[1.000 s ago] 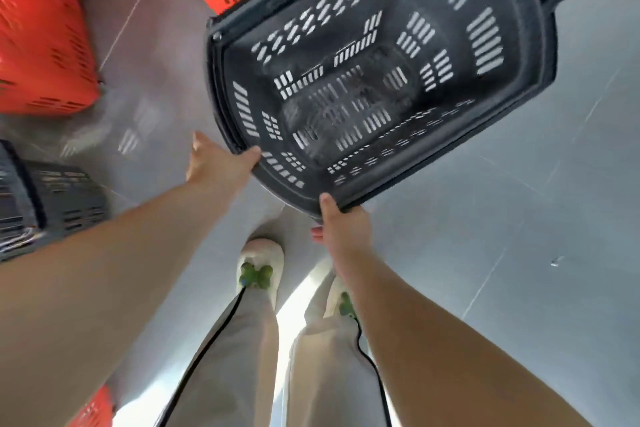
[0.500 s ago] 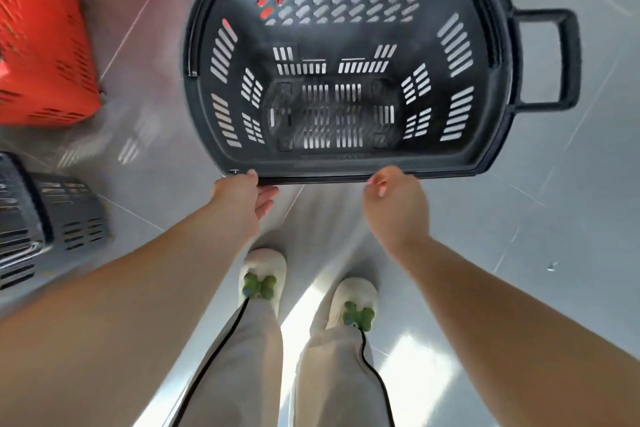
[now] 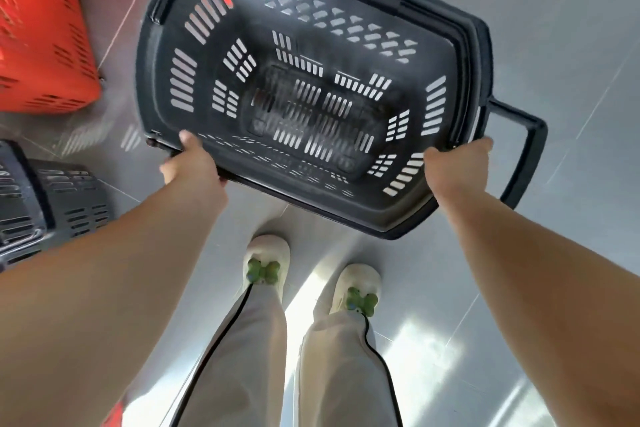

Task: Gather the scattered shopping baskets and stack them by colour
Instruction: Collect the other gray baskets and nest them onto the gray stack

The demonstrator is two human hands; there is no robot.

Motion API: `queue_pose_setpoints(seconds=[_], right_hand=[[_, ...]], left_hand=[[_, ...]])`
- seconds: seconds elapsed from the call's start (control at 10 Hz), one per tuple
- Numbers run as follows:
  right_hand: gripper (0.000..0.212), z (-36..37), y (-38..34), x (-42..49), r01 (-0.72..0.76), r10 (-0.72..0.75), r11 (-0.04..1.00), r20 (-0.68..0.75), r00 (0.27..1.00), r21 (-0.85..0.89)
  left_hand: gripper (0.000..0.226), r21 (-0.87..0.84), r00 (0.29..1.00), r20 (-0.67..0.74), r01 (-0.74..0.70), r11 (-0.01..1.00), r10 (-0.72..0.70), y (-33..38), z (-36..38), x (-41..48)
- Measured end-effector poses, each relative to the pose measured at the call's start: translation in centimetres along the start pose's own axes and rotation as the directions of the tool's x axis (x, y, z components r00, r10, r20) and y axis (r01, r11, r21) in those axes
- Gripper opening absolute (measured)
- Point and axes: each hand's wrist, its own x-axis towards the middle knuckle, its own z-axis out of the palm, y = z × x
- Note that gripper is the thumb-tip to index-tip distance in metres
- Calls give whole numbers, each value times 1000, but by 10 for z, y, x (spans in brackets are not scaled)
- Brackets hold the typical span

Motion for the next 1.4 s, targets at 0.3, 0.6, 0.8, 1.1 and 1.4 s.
queue_pose_setpoints(seconds=[0.3,0.6,0.8,1.1,1.4], right_hand=[[28,-11,11,-2,-355,247,853,303,920,382],[28,-57,9,-35,-347,219,839,323,921,419],[32,-135,-5,-97,-355,156,802,405,901,481],[18,-262,-61,-220,-251,-72,795,496,865,553],[9,-306,-114,-322,-104,-327,798,571,753,594]], left_hand=[[26,18,918,302,262,965,-255,-59,19,-33],[20,71,920,339,184,980,-197,-25,0,-73],[13,58,934,342,89,994,-104,9,-53,-152],[19,-189,937,328,-57,980,118,75,-157,-298],[19,-445,936,279,-70,893,213,94,-289,-351]])
